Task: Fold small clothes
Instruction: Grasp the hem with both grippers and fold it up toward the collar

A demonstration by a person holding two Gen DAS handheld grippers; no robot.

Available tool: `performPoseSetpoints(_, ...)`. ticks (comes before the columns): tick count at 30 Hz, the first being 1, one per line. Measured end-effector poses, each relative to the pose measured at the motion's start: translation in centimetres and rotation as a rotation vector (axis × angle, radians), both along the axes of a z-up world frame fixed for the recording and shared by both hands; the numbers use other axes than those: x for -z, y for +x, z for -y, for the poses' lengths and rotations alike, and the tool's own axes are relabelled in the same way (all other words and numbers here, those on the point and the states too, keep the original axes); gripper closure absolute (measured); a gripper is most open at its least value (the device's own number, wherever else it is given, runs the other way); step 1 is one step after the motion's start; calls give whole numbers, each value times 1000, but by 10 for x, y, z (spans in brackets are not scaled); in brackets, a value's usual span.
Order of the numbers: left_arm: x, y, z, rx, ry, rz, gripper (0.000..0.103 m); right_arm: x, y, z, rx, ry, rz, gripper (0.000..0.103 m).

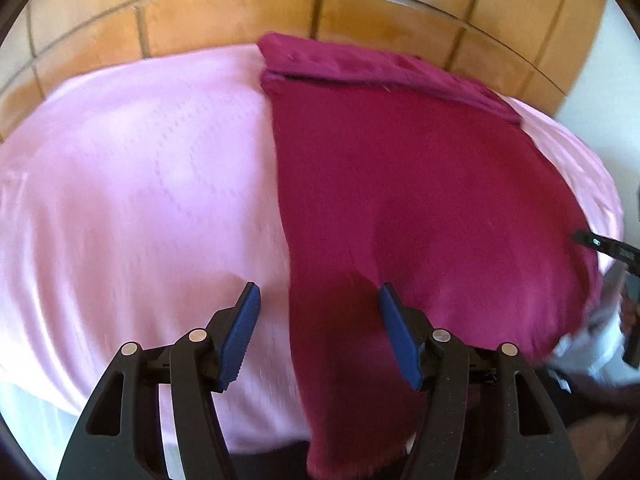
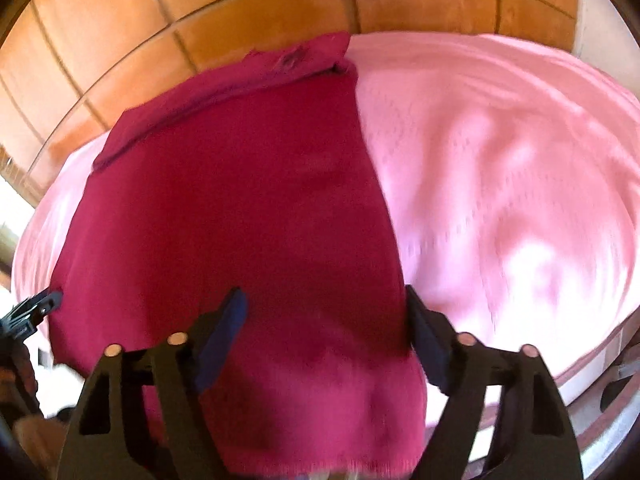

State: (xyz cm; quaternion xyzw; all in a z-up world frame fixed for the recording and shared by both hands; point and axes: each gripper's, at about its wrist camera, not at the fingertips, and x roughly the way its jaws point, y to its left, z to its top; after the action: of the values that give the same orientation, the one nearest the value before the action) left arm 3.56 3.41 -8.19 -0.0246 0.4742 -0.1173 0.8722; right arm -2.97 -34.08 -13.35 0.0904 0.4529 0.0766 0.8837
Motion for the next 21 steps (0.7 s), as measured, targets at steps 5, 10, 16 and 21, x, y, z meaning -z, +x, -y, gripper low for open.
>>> performPoseSetpoints(5, 5, -20, -3, 109, -83, -77, 59, 9, -21, -2, -83, -9, -113, 55)
performPoseSetpoints(10, 4, -20, -11, 136, -176, -115, 94, 4, -25, -11, -182, 26, -170, 91)
performPoseSetpoints(16, -26, 0, -35, 107, -472, -58, 96, -33, 2, -3, -183, 286, -49, 92)
performPoseSetpoints(21, -37, 38, -35, 70, -584, -24, 96, -43, 41, 4, -115, 425, 14, 92)
